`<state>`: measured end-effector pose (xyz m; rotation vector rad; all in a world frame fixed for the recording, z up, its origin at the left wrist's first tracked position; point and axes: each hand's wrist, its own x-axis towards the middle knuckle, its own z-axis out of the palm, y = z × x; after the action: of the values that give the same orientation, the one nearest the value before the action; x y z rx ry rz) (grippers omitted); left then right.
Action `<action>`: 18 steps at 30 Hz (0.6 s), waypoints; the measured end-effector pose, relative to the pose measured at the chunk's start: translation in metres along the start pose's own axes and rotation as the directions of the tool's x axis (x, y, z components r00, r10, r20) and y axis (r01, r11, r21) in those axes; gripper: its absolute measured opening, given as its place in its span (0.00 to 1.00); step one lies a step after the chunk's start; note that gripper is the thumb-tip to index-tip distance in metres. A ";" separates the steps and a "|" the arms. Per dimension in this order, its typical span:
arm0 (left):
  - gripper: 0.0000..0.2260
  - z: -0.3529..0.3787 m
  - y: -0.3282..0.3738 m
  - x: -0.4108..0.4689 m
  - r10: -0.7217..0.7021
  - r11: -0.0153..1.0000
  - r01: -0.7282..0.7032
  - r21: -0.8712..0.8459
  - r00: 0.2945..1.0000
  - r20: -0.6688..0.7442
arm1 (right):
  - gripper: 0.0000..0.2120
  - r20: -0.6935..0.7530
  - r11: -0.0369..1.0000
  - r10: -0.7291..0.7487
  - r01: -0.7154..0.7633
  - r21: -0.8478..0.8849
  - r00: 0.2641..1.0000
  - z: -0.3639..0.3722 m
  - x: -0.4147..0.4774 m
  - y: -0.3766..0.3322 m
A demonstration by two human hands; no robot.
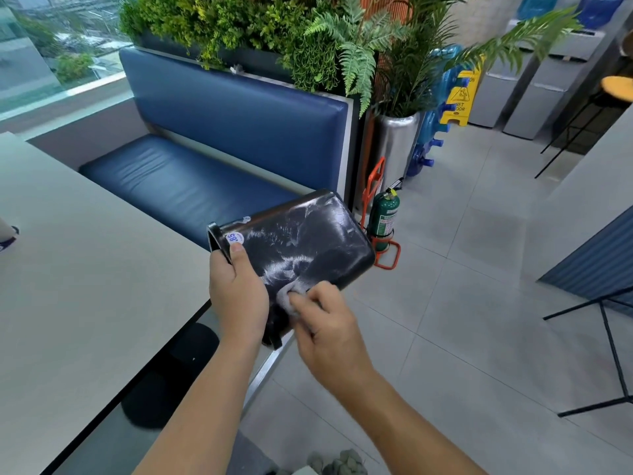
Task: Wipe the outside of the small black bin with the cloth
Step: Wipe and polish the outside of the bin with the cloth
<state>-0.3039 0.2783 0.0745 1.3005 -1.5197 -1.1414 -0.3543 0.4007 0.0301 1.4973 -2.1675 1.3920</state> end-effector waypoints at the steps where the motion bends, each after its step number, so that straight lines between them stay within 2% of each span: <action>1: 0.17 -0.002 0.000 0.000 0.000 1.000 0.000 0.002 1.000 0.003 | 0.06 -0.013 0.999 0.026 -0.026 -0.019 1.000 -0.007 0.005 0.011; 4: 0.16 -0.007 0.001 -0.002 0.031 1.000 -0.031 0.003 0.999 0.013 | 0.07 -0.138 0.983 0.143 -0.156 -0.092 0.980 -0.032 0.026 0.051; 7: 0.16 -0.010 0.002 -0.005 0.063 0.998 -0.063 0.011 0.998 0.031 | 0.04 -0.235 0.943 0.261 -0.300 -0.147 0.936 -0.051 0.042 0.082; 9: 0.16 -0.010 0.002 -0.006 0.077 0.997 -0.078 0.025 0.996 0.050 | 0.05 -0.268 0.931 0.281 -0.329 -0.156 0.922 -0.054 0.046 0.084; 12: 0.18 -0.006 0.002 -0.008 0.072 0.997 -0.075 0.033 0.995 0.070 | 0.07 -0.235 0.965 0.204 -0.235 -0.114 0.950 -0.039 0.041 0.054; 15: 0.20 0.001 0.000 -0.010 0.082 0.996 -0.085 0.035 0.993 0.079 | 0.11 -0.094 0.997 0.072 -0.075 -0.035 0.993 -0.010 0.017 0.006; 18: 0.18 0.001 -0.006 -0.007 0.075 0.997 -0.075 -0.012 0.993 0.088 | 0.10 0.024 0.999 -0.038 0.038 -0.004 0.999 0.002 -0.002 -0.013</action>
<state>-0.3028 0.2855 0.0683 1.1911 -1.6125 -1.1689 -0.3423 0.3992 0.0357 1.5532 -2.1429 1.3636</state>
